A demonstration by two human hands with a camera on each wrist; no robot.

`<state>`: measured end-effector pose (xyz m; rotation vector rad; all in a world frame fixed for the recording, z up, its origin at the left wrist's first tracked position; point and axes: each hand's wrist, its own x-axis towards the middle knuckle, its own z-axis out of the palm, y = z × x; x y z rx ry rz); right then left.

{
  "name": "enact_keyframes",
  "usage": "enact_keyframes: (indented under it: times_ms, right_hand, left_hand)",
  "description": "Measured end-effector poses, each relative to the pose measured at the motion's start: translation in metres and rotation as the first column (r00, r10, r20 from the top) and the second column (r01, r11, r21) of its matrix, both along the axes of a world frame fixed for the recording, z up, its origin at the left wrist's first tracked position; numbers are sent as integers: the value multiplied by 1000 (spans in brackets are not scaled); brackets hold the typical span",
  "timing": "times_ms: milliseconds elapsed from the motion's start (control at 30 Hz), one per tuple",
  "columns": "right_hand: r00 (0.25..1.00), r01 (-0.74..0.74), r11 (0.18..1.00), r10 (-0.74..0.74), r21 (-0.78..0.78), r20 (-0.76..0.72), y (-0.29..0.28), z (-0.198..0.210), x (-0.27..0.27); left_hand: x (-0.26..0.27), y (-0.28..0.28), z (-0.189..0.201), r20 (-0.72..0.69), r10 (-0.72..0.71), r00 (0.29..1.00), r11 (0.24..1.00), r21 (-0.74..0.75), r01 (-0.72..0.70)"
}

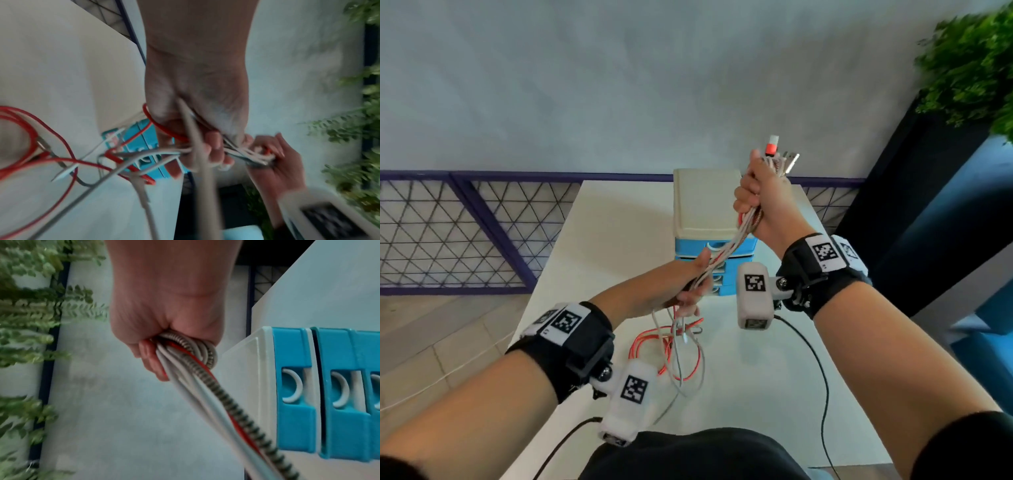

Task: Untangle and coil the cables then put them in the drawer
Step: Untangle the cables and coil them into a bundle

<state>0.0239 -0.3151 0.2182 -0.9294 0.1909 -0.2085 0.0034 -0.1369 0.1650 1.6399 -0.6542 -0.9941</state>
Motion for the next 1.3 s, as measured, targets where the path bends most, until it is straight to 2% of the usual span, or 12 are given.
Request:
enact_keyframes:
  times_ms: [67,133,233,333,500,700,800,900,1000,1100,1200,1300]
  right_hand:
    - [1000,-4,999,3,-33,-24,-5,-2,-1]
    - [996,-61,979,46,-195,-82,-7,-7,-2]
    - [961,-255,798,146,-546,-235,-4,-14,-4]
    - [929,-360,648,189,-670,-317,-2,-16,-10]
    - [885,-460,608,261,-647,-384,-1,-13,-16]
    - [677,-730,613,592,-302,-438,1,-18,-28]
    - [615,-785,544,636,-294,-466,4,-19,-32]
    - [631,-776,492,616,-395,-473,6,-29,-32]
    - [681,-732,496,556,-467,-476,7,-31,-29]
    - [718,-696,483,497,-531,-488,5,-27,-26]
    - [727,-686,458,457,-566,-512,5,-26,-24]
    - [719,-695,454,430,-558,-545,8,-25,-24]
  left_hand:
    - [10,7,-3,29,16,999,999,32,-17]
    - [19,7,0,297,-11,955,987,155,-37]
    - [26,-2,6,680,-82,728,931,313,-187]
    - [29,-7,9,805,-57,591,920,272,-282]
    - [31,-9,13,824,115,555,959,53,-278]
    - [31,-12,13,860,164,484,940,13,-341]
    - [28,-11,21,858,120,499,937,68,-343]
    - [29,-15,26,828,47,559,921,181,-346]
    - [41,-16,27,698,34,715,908,277,-313]
    - [58,-5,21,515,-34,857,940,308,-147]
    - [66,5,11,526,-103,844,941,326,-89]
    - [69,7,6,681,-156,716,933,339,-118]
